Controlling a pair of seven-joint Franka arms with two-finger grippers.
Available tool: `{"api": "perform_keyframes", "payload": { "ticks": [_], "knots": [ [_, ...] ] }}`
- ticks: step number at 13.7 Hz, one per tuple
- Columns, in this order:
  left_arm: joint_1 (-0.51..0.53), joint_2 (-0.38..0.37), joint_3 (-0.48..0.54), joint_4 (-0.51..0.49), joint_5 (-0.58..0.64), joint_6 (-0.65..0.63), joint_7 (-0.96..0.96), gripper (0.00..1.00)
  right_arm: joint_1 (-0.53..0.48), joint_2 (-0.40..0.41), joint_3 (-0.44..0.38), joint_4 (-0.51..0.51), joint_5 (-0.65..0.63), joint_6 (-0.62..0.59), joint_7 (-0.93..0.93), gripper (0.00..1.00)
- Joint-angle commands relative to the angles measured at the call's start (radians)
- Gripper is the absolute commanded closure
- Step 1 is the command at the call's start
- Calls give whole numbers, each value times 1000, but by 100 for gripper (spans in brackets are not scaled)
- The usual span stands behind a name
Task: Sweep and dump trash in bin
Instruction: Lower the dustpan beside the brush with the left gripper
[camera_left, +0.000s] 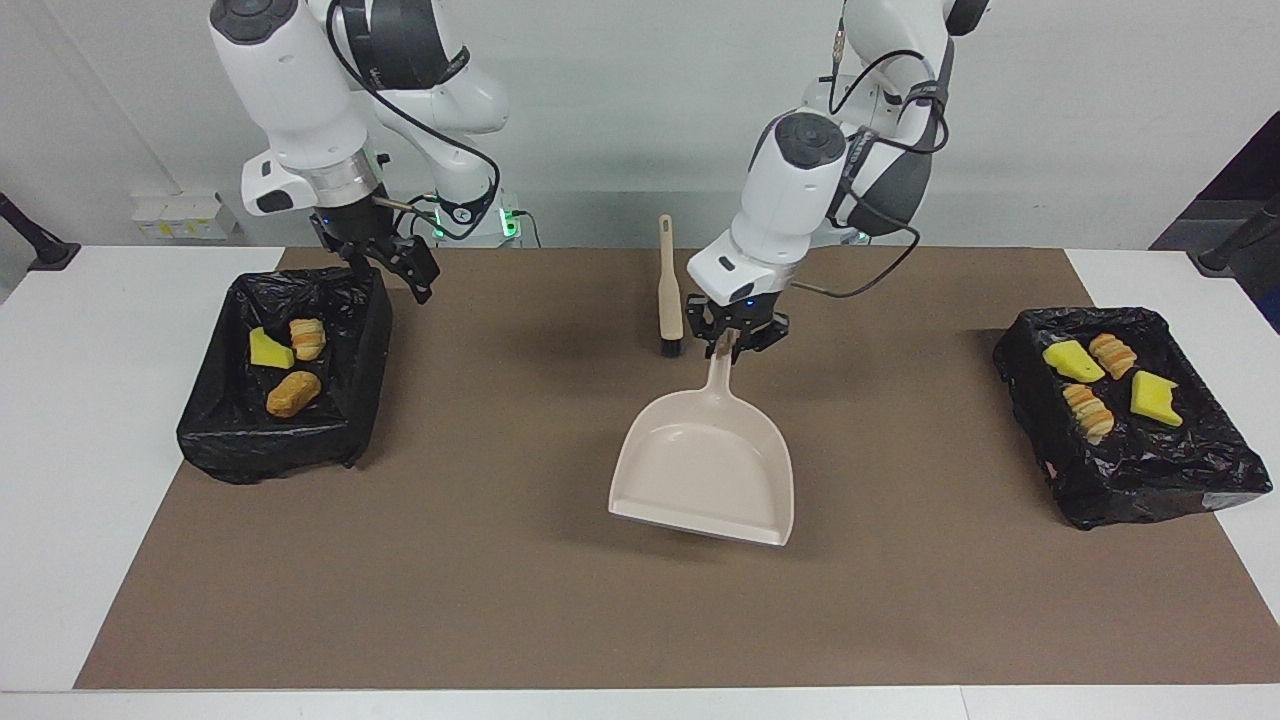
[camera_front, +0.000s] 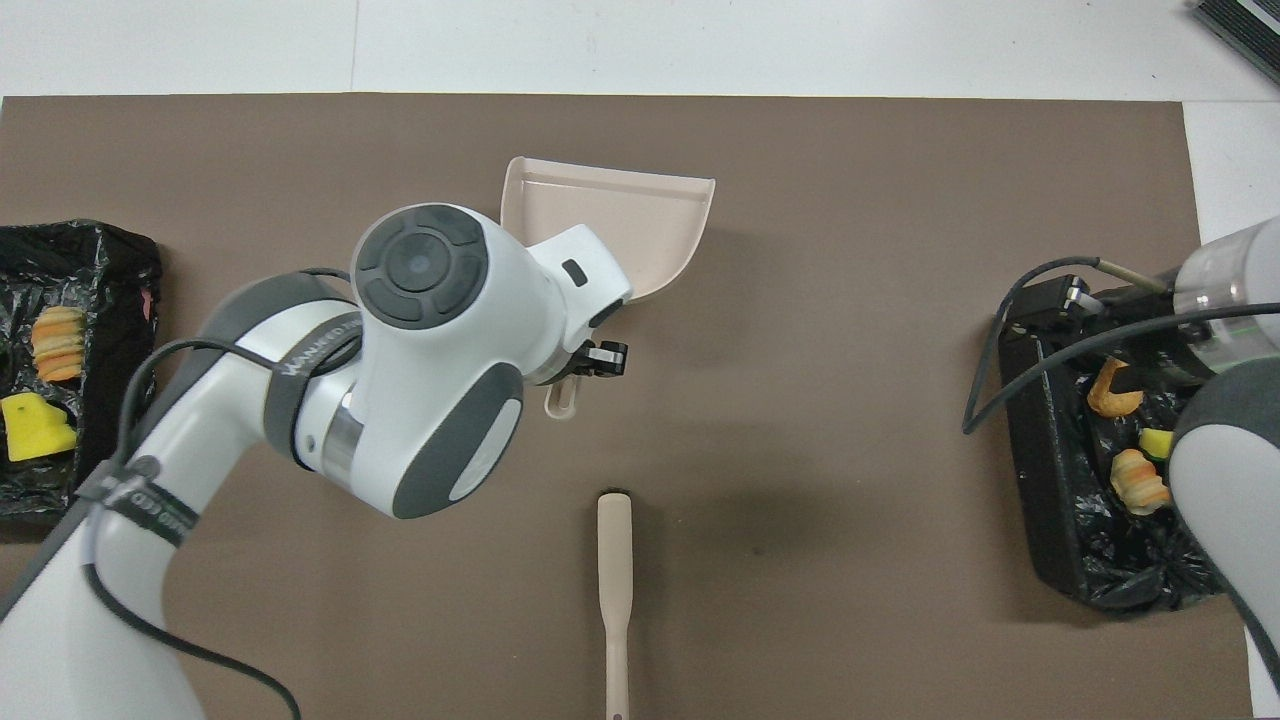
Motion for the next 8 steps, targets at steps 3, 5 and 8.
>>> {"api": "perform_keyframes", "payload": {
  "ticks": [3, 5, 8],
  "knots": [
    [-68, 24, 22, -48, -14, 45, -95, 100, -12, 12, -12, 63, -19, -32, -80, 0],
    [-84, 22, 22, -108, -9, 94, -146, 100, -15, 21, -12, 78, -18, -63, -114, 0],
    [-114, 14, 24, -163, 46, 125, -146, 100, -15, 57, -12, 133, -21, -66, -144, 0]
  ]
}}
